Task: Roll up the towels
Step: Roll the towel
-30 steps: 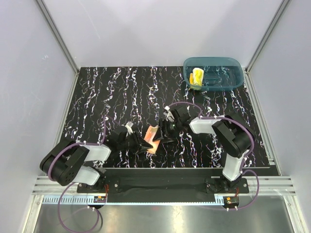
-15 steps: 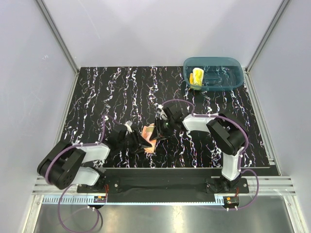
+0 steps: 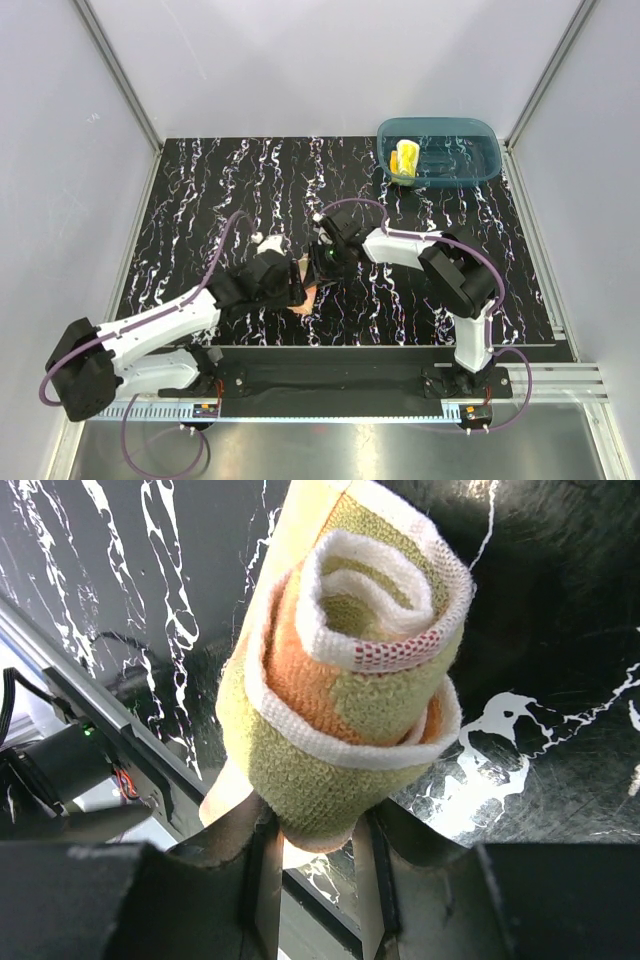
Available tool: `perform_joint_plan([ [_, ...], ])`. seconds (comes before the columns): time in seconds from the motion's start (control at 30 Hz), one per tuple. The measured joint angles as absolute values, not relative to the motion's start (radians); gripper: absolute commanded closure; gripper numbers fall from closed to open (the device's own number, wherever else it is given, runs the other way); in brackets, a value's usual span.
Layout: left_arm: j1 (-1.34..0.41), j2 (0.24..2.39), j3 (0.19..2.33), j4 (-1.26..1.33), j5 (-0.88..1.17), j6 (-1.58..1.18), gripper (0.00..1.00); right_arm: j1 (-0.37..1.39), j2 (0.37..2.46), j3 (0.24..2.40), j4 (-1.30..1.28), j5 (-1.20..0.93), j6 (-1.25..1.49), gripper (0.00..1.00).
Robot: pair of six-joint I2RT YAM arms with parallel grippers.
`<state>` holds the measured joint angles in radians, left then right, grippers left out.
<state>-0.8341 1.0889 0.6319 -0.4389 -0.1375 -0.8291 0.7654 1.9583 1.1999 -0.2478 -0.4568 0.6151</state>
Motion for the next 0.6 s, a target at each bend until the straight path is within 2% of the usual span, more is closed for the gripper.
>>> perform_joint_plan([
  [0.27,-1.019,1.250,0.777,-0.529,-0.359,-0.770,0.36,0.776,1.972,1.248,-0.316,-0.435,0.595,0.76],
  [0.6,-1.071,1.441,0.825,-0.524,-0.428,-0.751,0.36,0.776,1.974,1.253,-0.327,-0.431,0.588,0.76],
])
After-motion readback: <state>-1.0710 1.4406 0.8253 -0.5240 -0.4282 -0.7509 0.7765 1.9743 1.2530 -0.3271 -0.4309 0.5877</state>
